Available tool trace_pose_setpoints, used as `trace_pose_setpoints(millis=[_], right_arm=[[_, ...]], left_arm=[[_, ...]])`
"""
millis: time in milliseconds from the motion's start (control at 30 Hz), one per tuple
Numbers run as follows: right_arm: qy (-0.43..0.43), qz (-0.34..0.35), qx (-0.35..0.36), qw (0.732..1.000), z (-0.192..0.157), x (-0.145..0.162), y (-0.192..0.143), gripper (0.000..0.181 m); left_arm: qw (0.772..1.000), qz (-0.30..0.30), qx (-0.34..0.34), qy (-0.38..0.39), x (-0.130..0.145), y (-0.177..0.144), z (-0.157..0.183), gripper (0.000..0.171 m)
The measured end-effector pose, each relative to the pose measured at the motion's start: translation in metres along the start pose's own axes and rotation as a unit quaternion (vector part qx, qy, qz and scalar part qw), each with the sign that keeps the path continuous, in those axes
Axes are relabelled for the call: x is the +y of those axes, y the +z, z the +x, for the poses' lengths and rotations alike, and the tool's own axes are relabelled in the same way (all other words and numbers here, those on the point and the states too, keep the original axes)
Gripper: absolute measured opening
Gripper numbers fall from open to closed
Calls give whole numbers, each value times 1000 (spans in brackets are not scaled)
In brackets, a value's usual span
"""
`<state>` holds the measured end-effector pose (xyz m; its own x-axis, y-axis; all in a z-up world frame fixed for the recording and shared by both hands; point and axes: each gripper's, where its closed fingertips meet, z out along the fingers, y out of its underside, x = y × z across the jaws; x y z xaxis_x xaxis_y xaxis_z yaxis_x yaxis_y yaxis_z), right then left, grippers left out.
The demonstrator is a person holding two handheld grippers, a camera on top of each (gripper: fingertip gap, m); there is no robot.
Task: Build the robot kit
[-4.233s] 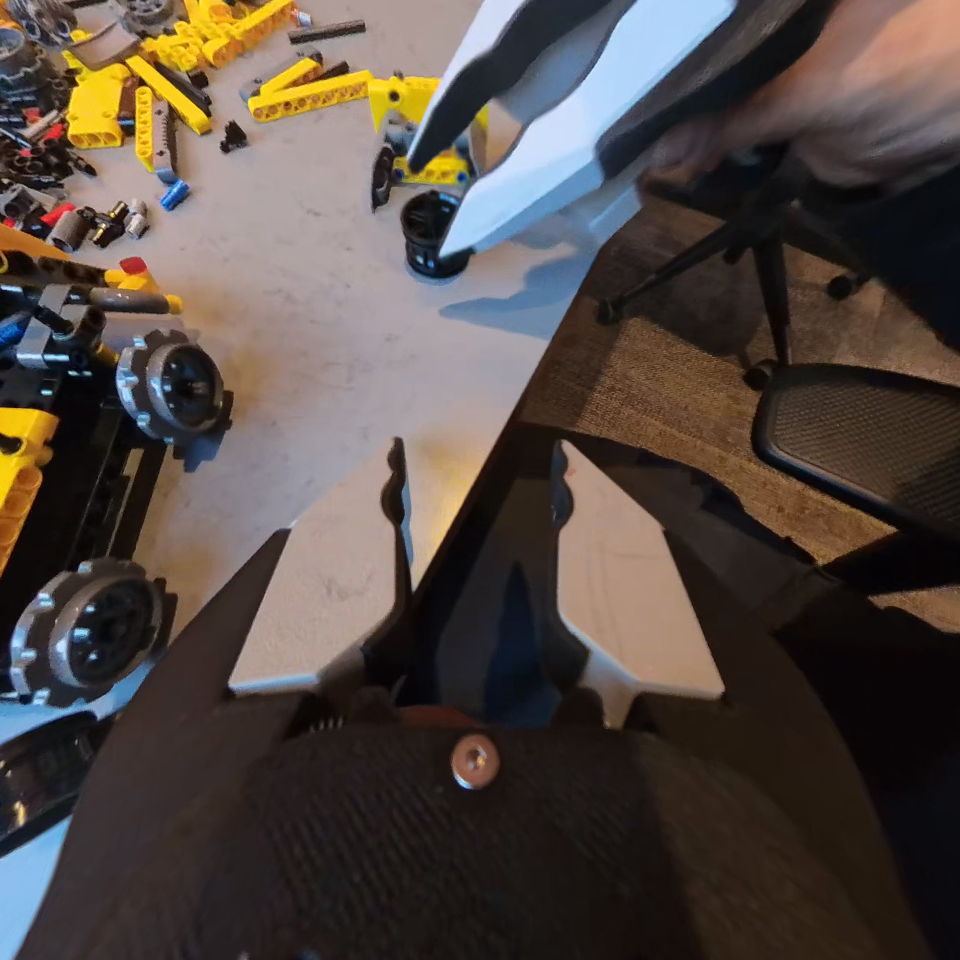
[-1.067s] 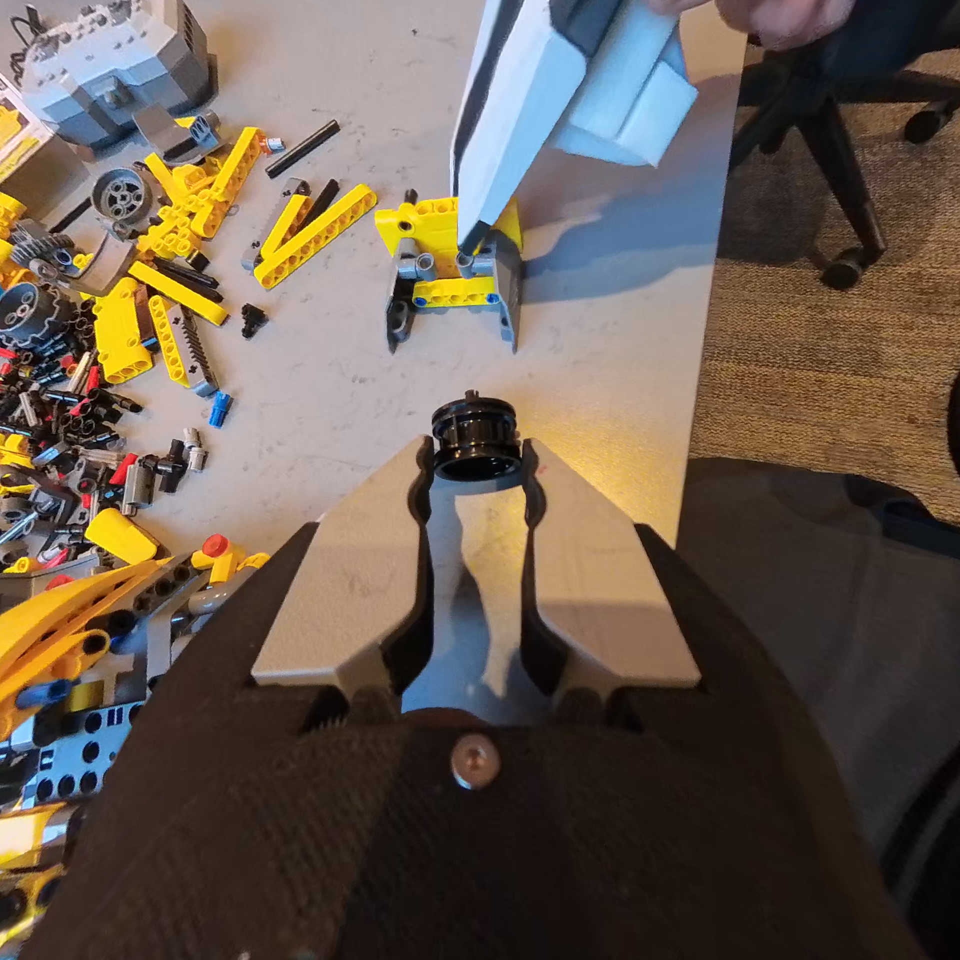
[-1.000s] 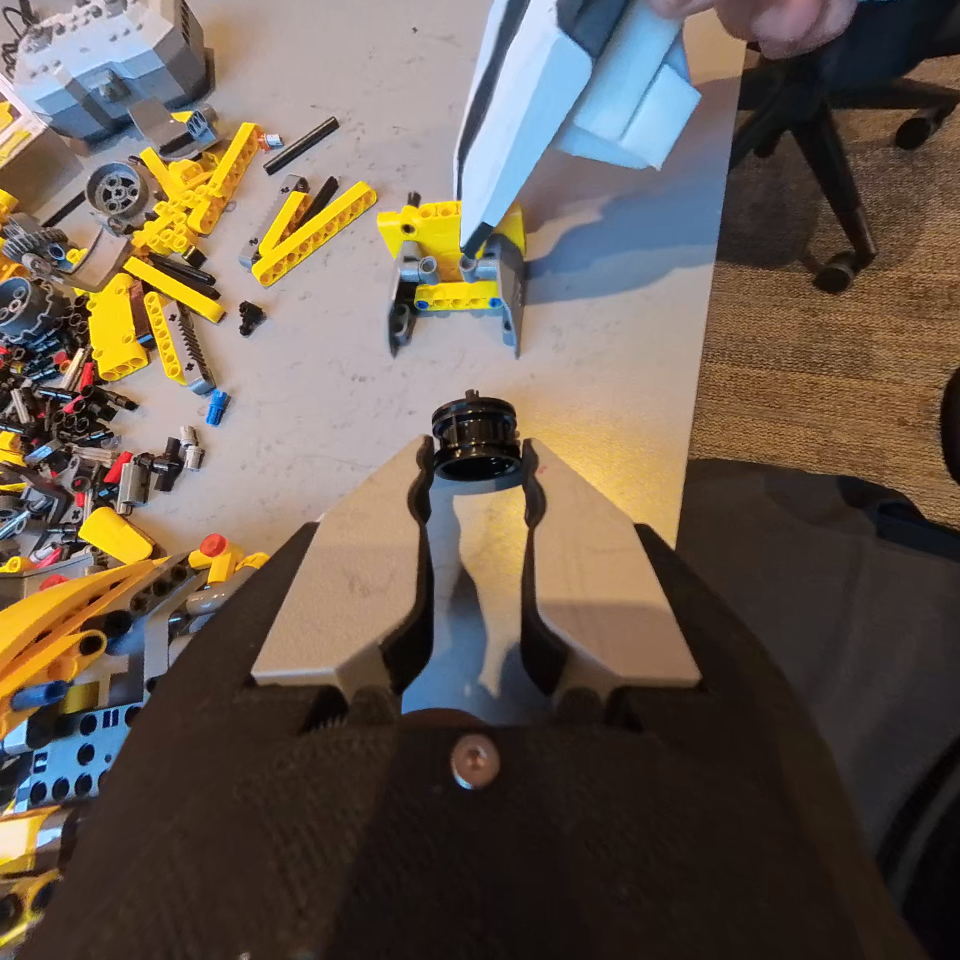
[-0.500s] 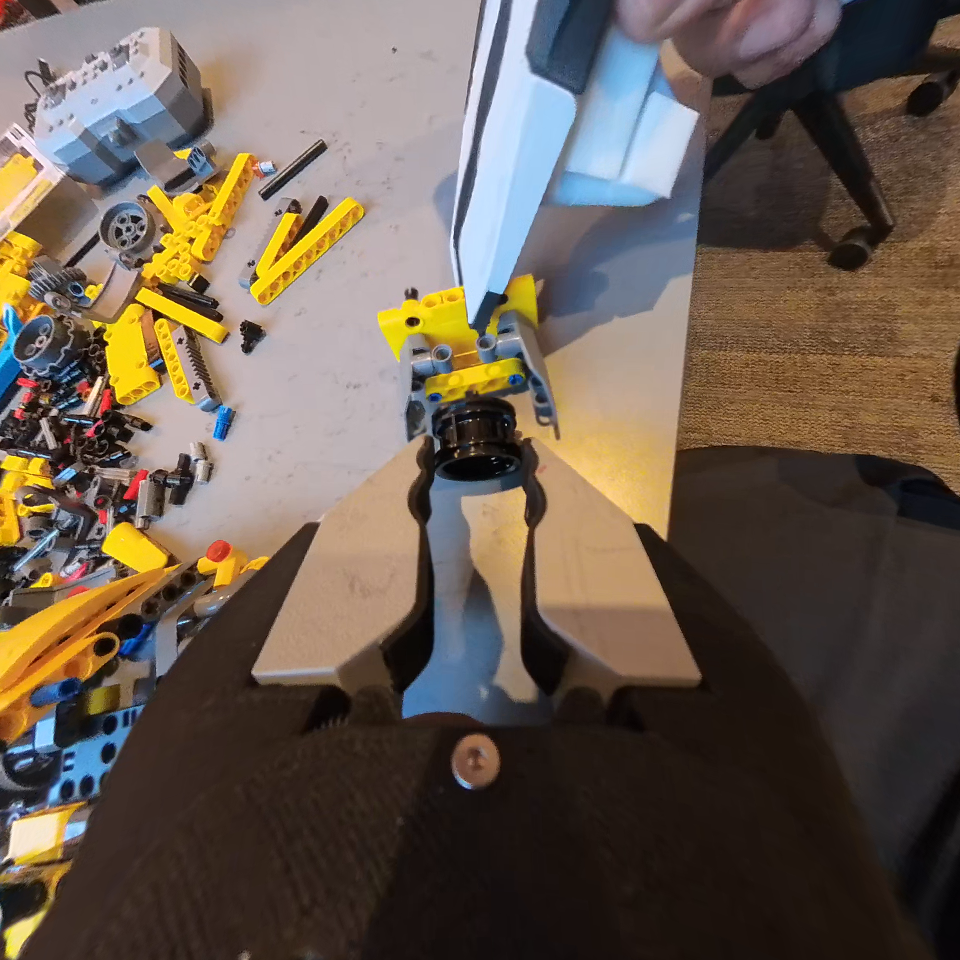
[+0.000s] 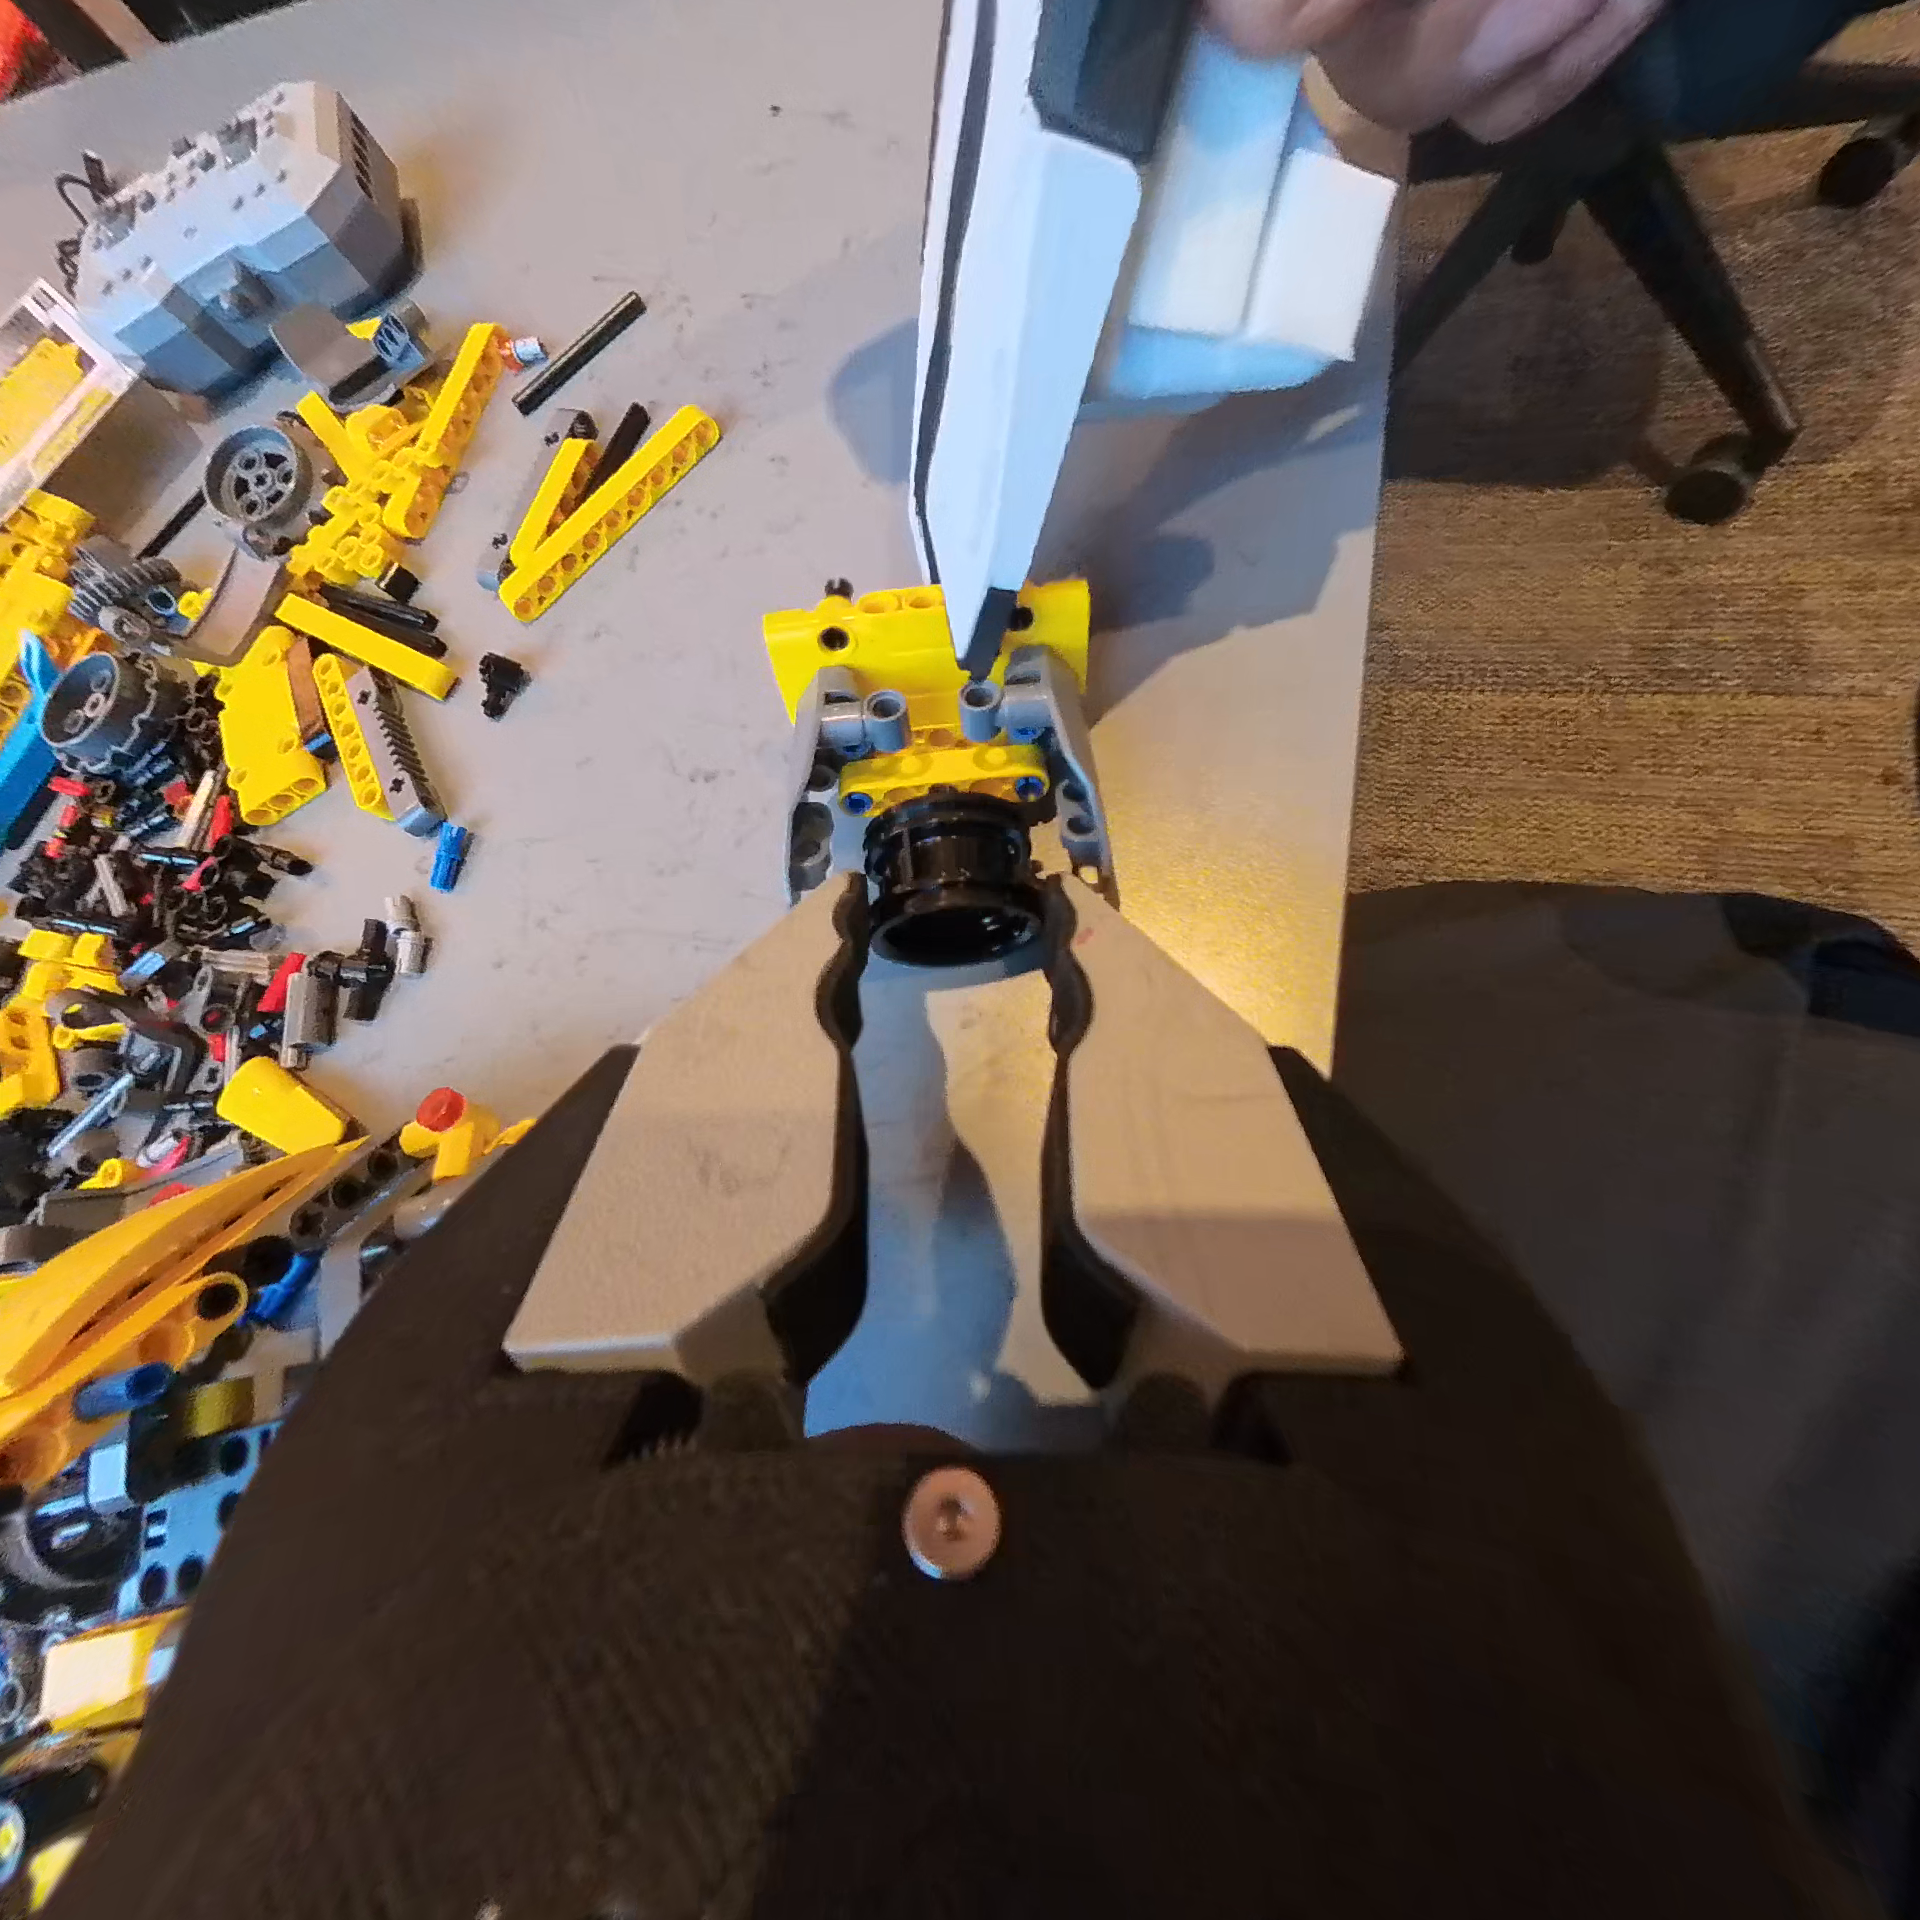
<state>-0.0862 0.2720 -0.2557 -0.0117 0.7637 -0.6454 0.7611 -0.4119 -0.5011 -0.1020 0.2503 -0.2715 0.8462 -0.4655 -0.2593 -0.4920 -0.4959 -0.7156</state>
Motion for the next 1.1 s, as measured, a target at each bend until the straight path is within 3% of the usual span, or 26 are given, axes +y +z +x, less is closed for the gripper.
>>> trace_pose_setpoints(millis=[233,500,1100], right_arm=[[-50,-30,32,998,-6,-1,0,10],[-22,-35,-73,996,-9,1,2,10],[-50,-59,-133,988,-7,3,-1,11]], left_arm=[[1000,4,14,15,1,-1,0,31],[999,5,40,3,3,-2,0,31],[999,7,41,13,1,2,-2,32]])
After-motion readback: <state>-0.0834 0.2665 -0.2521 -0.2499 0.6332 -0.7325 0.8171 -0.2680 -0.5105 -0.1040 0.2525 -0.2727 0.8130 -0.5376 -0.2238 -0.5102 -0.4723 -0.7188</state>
